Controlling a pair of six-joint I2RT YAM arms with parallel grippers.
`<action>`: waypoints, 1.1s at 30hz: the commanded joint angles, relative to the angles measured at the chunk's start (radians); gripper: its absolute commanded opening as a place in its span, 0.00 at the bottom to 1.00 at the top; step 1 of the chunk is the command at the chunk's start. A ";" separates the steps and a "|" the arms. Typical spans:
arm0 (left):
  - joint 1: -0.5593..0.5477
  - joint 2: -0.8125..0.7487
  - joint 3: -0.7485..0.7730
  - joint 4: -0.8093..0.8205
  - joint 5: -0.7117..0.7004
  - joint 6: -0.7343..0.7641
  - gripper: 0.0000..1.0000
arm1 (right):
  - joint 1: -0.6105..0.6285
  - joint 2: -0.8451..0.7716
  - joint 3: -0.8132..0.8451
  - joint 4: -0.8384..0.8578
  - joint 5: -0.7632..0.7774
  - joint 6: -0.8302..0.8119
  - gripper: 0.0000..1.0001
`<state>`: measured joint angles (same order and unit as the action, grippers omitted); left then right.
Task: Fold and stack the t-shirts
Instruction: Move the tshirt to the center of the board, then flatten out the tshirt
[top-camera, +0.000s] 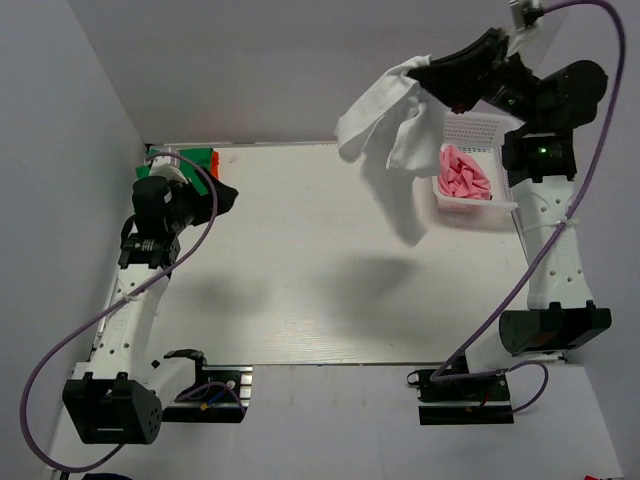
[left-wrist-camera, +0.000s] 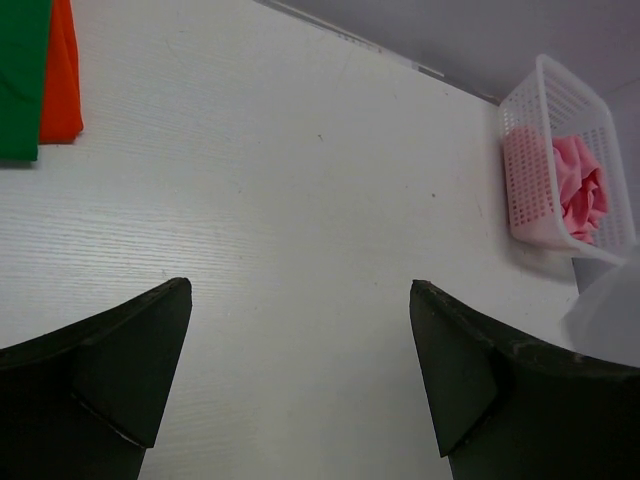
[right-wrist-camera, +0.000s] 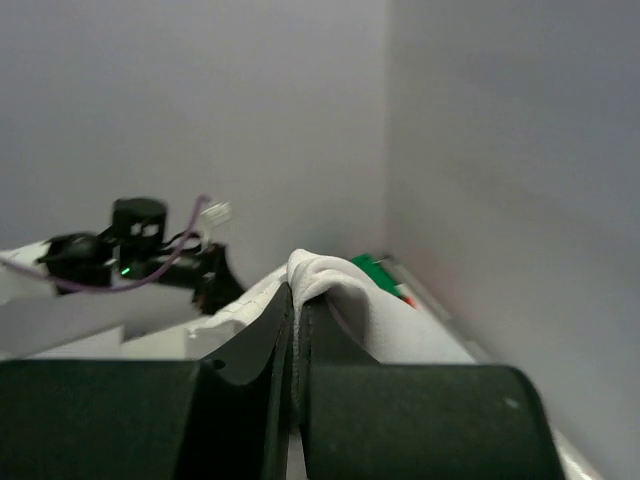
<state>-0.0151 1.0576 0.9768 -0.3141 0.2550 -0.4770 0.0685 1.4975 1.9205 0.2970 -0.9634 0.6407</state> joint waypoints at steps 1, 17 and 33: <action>-0.002 -0.065 -0.015 -0.028 -0.006 -0.035 1.00 | 0.068 -0.003 -0.020 0.159 -0.141 0.111 0.00; -0.002 -0.001 -0.158 -0.151 -0.067 -0.193 1.00 | 0.096 -0.097 -0.881 -0.347 0.707 -0.369 0.90; -0.333 0.141 -0.311 -0.276 -0.213 -0.297 1.00 | 0.316 -0.269 -1.164 -0.528 0.752 -0.253 0.90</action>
<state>-0.2867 1.2194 0.6964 -0.4648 0.1532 -0.7010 0.3347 1.2888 0.7807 -0.1883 -0.2352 0.3664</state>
